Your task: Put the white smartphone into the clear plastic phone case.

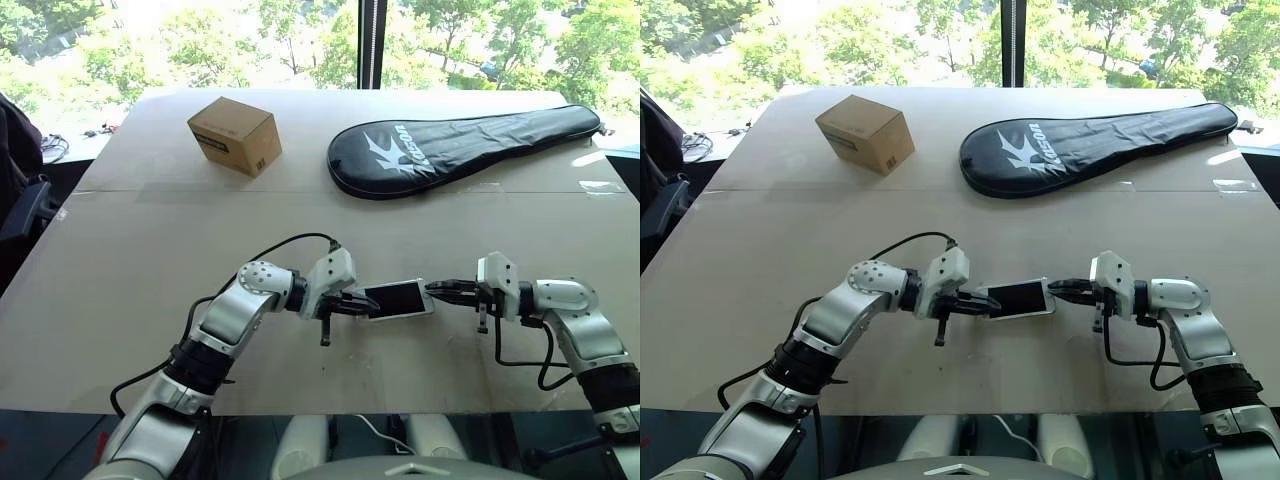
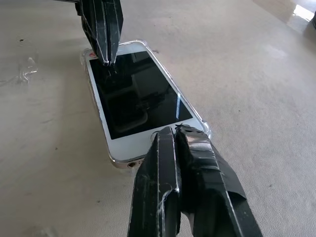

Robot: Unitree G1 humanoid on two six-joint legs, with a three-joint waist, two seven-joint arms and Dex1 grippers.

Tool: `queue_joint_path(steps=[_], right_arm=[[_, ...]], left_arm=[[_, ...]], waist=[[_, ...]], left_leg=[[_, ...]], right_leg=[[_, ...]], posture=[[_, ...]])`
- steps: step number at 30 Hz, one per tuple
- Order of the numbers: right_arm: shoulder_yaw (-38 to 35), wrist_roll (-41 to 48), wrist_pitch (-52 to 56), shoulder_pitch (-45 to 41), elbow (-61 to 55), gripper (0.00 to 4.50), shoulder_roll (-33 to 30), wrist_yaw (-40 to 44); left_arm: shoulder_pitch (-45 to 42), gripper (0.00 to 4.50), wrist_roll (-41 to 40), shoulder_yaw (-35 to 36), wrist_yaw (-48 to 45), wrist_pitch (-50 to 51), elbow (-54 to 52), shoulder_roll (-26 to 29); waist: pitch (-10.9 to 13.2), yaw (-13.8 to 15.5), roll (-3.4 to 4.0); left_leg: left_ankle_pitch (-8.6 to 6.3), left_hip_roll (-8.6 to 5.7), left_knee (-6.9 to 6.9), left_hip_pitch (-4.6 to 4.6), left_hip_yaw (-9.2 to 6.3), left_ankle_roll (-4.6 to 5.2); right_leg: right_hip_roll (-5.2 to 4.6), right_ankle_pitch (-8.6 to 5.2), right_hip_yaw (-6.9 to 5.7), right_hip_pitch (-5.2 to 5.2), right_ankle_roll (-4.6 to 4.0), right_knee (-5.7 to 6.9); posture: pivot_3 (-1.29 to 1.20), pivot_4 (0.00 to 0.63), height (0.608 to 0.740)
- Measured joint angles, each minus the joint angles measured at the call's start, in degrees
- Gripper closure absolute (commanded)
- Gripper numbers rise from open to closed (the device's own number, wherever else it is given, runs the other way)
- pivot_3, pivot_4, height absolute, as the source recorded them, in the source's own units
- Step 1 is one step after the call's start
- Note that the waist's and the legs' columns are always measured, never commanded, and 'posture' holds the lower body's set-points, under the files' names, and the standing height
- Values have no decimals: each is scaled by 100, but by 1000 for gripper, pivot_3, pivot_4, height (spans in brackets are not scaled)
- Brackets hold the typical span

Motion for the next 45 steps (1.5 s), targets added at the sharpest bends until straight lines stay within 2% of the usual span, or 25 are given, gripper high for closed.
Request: queue_joint_path(steps=[5, 15, 26, 41, 45], right_arm=[[157, -192, -228, -87, 160, 4377, -2, 10], [365, -593, -826, -232, 431, 4377, -38, 30], [579, -931, -1255, -354, 863, 4377, 107, -137], [638, -1136, -1739, -393, 1116, 4377, 145, -197], [585, -682, -1557, -139, 1038, 4377, 200, -159]], left_arm=[[53, 4500, 104, -10, 2, -65, 1, 17], [60, 4500, 314, -67, 24, -281, 107, 11], [215, 4500, 294, 0, 58, -276, 235, -27], [244, 4500, 314, -2, 26, -357, 235, -18], [263, 4500, 333, -3, -17, -362, 235, -12]], waist=[[-8, -15, -6], [-108, -13, -42], [-183, -14, -113], [-221, -4, -126], [-228, 9, -136]], left_leg=[[-16, 4, -20, 80, 0, 27], [-17, 6, -28, 108, -1, 28], [-18, 16, -103, 252, 12, 29], [-19, 20, -136, 243, 15, 29], [-19, 20, -195, 244, 18, 29]], right_leg=[[5, -1, 8, 78, -2, -15], [3, -2, 10, 103, -4, -20], [-6, -33, 22, 207, -54, -40], [-29, -42, 22, 206, -70, -63], [-31, -53, 20, 206, -87, -82]], posture=[[0, 150, 740], [0, 150, 740], [0, 150, 740], [0, 150, 740], [0, 150, 740]])
